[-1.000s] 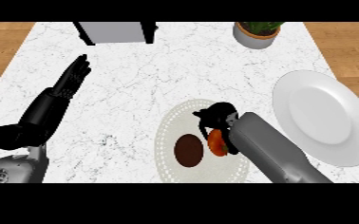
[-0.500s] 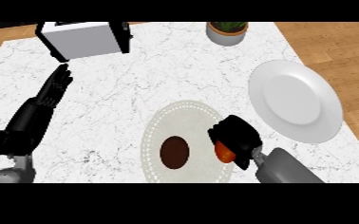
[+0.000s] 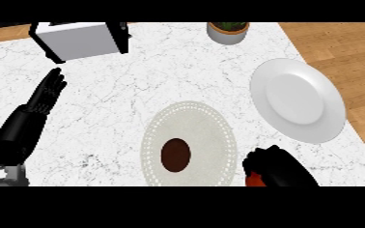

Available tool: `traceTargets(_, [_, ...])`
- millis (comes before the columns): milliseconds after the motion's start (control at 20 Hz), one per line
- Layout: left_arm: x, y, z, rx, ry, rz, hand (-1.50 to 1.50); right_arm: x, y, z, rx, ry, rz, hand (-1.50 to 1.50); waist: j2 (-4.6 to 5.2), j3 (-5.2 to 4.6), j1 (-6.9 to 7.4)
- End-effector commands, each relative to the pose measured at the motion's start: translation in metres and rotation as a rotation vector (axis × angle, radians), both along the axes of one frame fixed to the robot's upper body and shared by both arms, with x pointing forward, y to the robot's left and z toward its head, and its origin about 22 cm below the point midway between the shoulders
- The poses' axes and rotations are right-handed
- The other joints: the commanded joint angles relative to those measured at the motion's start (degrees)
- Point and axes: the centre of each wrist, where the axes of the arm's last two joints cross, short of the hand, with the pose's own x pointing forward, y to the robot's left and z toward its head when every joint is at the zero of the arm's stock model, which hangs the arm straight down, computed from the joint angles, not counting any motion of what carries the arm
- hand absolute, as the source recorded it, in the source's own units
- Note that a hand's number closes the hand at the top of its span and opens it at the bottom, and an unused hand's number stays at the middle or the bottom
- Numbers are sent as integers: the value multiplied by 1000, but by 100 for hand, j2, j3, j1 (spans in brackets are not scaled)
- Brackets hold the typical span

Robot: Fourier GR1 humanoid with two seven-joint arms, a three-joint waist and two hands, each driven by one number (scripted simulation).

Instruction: Pick the tomato from the placemat and place it in the plate

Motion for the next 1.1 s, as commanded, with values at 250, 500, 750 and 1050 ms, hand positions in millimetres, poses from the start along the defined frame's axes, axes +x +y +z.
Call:
traceTargets(250, [5,-10,-2,-4,-37,-23,0,-71,-48,60,162,-211,-172,150,179,-1,260])
traceTargets(500, [10,-26,2,-4,-51,-116,0,-94,-83,72,142,-274,-294,150,250,10,683])
traceTargets(750, [13,-33,28,-4,-66,-175,0,-104,-101,81,203,-281,-396,150,274,9,977])
traceTargets(1050, [30,-59,15,-9,-57,-189,0,-68,-131,74,332,-281,-452,150,313,8,1120])
